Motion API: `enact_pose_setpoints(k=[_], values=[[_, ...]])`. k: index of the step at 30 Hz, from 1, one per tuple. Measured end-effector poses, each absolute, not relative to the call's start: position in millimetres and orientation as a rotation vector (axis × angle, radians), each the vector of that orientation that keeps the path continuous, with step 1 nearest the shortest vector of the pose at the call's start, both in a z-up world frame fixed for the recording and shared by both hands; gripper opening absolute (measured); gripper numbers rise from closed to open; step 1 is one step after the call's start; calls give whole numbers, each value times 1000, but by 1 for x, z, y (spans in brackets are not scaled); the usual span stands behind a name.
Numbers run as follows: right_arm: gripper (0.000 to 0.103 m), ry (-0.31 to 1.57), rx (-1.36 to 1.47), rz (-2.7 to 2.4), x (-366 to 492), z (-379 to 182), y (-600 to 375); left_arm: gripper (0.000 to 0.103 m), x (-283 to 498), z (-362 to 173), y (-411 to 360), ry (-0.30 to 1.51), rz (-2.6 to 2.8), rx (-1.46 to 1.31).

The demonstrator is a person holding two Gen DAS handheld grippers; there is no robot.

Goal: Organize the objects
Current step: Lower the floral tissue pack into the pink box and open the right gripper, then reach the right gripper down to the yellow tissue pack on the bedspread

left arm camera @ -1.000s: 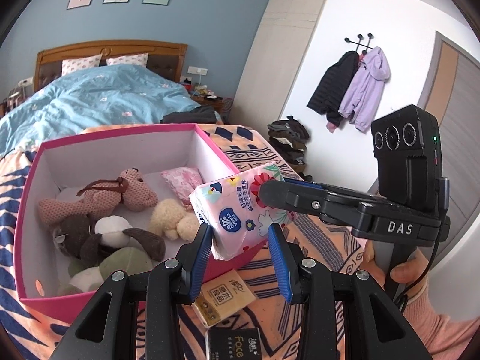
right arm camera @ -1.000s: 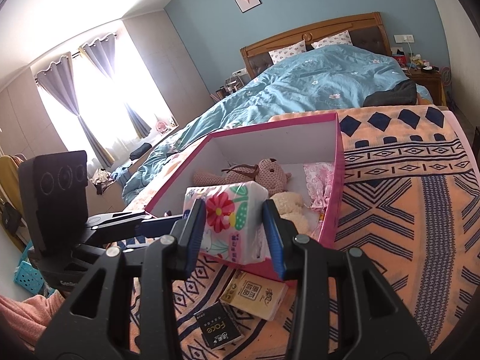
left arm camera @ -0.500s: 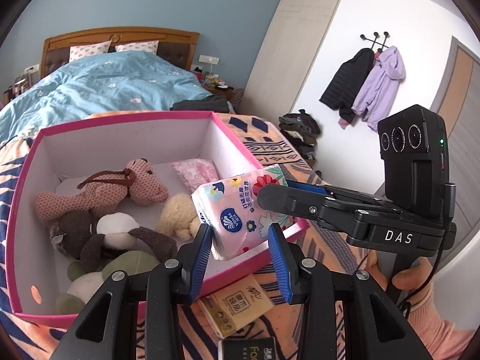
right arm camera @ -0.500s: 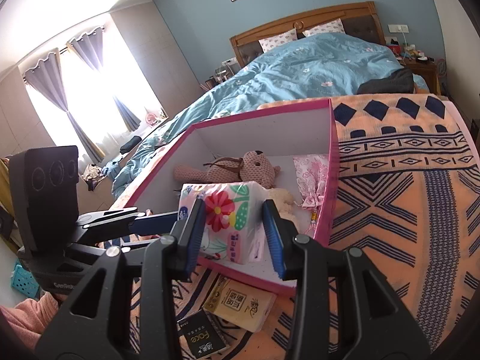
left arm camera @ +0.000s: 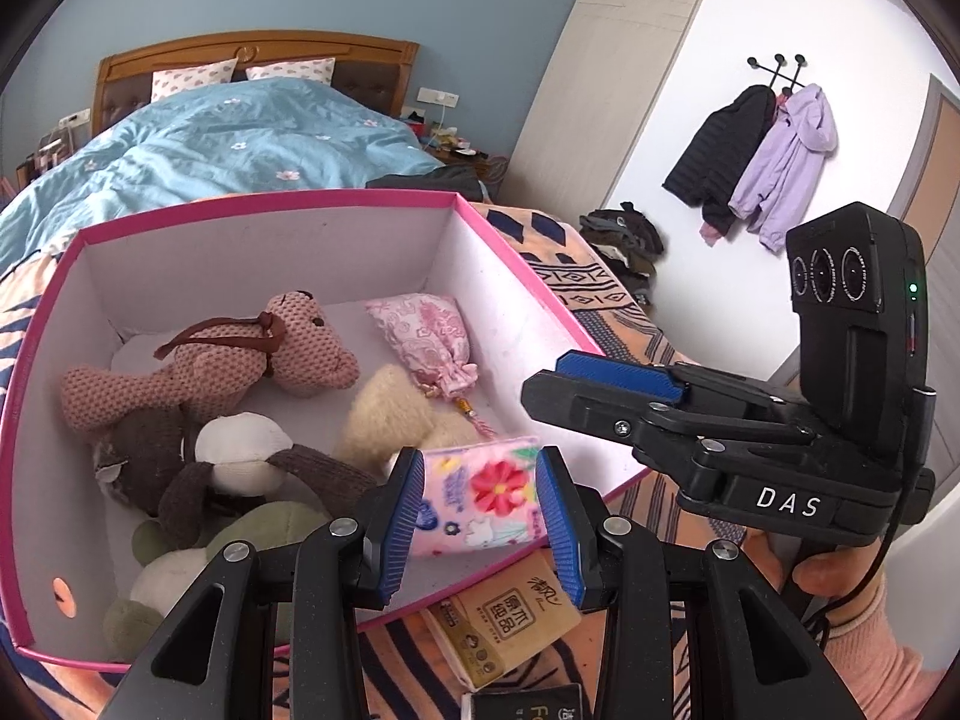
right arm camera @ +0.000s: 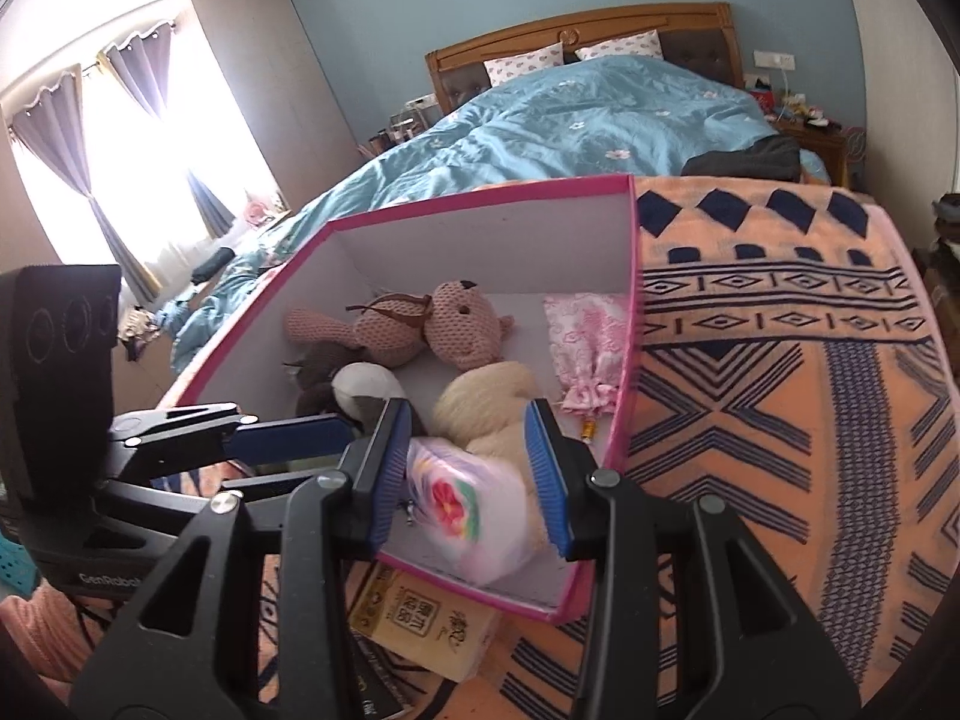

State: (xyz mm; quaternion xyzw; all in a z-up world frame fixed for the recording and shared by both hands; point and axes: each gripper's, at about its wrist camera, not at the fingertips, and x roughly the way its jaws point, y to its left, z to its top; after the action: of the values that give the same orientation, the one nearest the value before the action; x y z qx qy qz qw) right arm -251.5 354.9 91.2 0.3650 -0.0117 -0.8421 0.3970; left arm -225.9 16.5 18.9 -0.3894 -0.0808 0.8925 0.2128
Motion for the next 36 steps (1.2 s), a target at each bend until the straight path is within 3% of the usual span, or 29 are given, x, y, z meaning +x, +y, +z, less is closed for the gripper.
enact_pose_setpoints(k=[10, 19, 21, 29, 36], values=[[45, -71, 882, -2145, -237, 98, 375, 42, -191, 33, 18, -108, 2559, -956], [58, -109, 799, -2103, -196, 109, 398, 51, -151, 40, 24, -27, 2599, -876], [60, -98, 797, -2098, -188, 107, 400, 59, -144, 39, 25, -18, 2599, -873], [62, -89, 864, -2065, -166, 81, 405, 73, -123, 24, 23, -33, 2589, -883], [62, -101, 966, -2020, -160, 49, 402, 74, -120, -7, 21, -54, 2560, -985]])
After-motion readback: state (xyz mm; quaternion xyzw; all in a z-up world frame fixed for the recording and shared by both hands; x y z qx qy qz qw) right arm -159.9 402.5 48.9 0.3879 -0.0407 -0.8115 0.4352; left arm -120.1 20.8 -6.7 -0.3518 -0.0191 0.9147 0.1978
